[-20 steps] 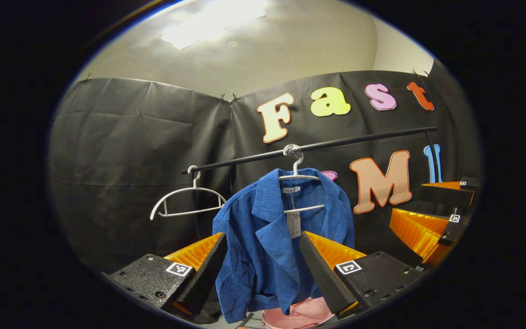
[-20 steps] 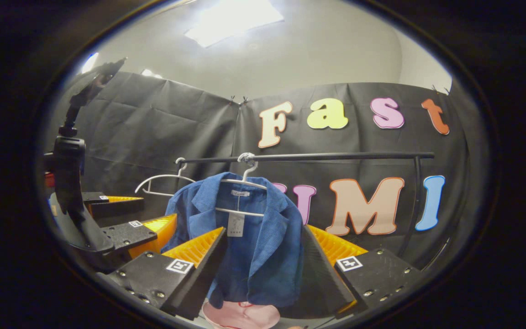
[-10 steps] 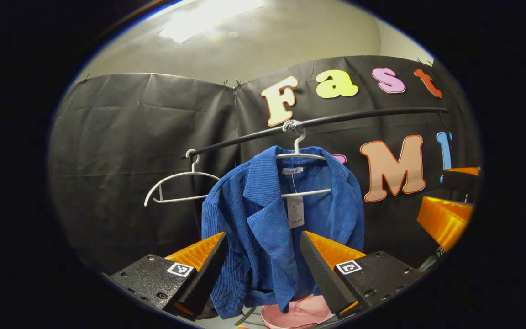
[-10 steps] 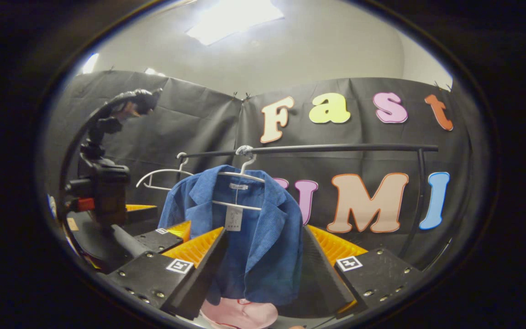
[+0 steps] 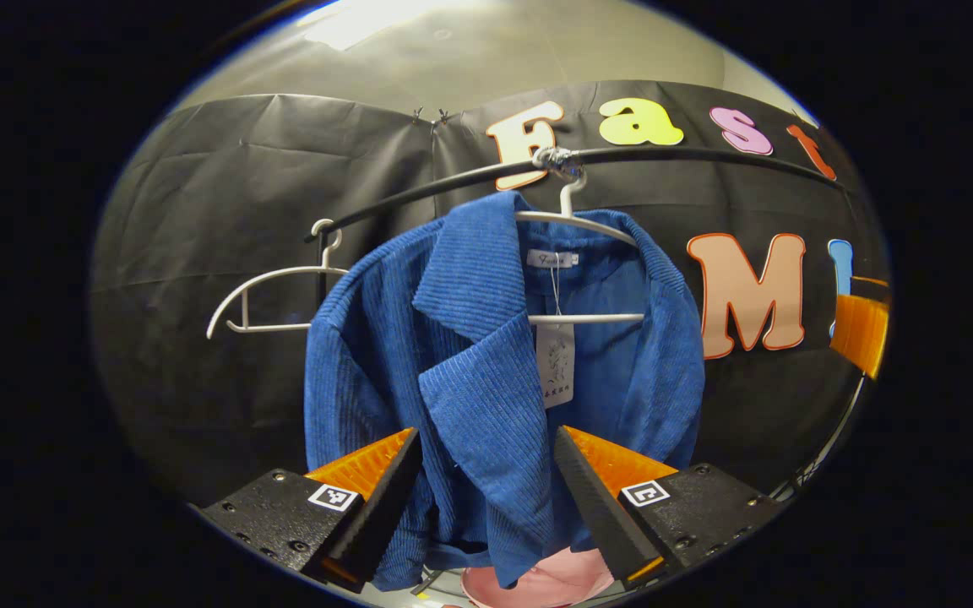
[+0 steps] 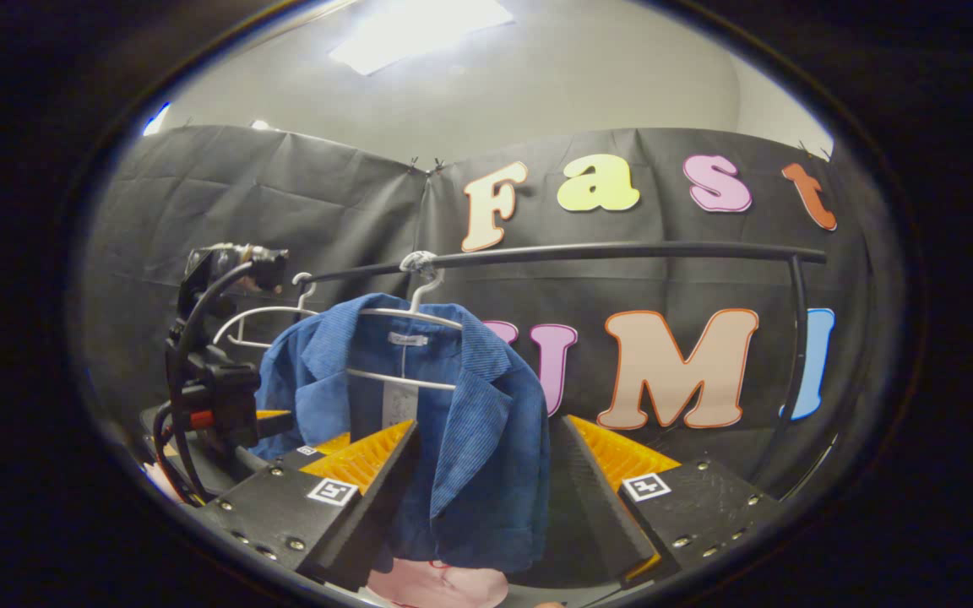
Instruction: Grasp the clothes on the hanger with both hands and then place them into the laundry hamper below.
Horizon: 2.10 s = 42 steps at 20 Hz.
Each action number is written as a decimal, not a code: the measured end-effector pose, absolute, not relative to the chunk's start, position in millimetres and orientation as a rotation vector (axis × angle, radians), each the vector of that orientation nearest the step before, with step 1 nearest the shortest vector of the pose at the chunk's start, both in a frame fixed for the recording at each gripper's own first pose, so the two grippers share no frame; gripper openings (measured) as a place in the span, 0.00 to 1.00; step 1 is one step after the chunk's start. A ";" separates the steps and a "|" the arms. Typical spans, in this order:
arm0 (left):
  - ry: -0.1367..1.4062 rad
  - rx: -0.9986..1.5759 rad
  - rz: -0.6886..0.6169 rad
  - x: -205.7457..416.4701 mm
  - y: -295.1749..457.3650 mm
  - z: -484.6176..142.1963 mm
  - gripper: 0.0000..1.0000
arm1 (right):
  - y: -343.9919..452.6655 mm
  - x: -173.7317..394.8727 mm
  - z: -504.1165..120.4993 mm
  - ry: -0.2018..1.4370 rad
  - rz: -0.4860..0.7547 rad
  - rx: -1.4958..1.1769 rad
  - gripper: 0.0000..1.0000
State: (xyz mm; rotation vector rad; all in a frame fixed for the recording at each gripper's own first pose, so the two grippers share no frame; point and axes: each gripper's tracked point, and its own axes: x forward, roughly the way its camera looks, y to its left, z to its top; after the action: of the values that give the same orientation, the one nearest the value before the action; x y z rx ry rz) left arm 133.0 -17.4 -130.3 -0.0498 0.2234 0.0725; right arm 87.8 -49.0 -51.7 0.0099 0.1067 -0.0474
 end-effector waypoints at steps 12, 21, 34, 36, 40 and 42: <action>0.252 -0.107 -0.109 171.7 -21.4 -147.4 0.11 | -38.4 167.7 -100.6 0.163 -0.088 0.095 0.96; 0.230 -0.066 -0.129 172.7 -2.6 -130.4 0.06 | -22.1 216.6 -127.8 0.164 -0.084 0.137 0.98; 0.101 -0.026 -0.002 154.3 42.3 -52.6 0.05 | -9.3 244.2 -177.3 0.271 -0.032 0.124 0.79; 0.075 -0.014 0.025 150.1 50.0 -40.6 0.05 | -10.0 241.5 -181.8 0.290 -0.026 0.118 0.76; 0.060 -0.029 0.083 145.4 65.5 -25.3 0.02 | -15.6 242.0 -185.3 0.305 -0.035 0.119 0.45; 0.063 -0.029 0.113 143.8 73.7 -22.8 0.08 | -19.5 238.0 -185.2 0.310 -0.048 0.111 0.25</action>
State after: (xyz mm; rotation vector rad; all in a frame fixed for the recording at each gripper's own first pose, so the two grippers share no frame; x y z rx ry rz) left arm 143.8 73.7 -22.8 -0.0291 0.0628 0.1128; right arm 238.0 -19.5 -185.2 0.1113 0.3103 -0.0480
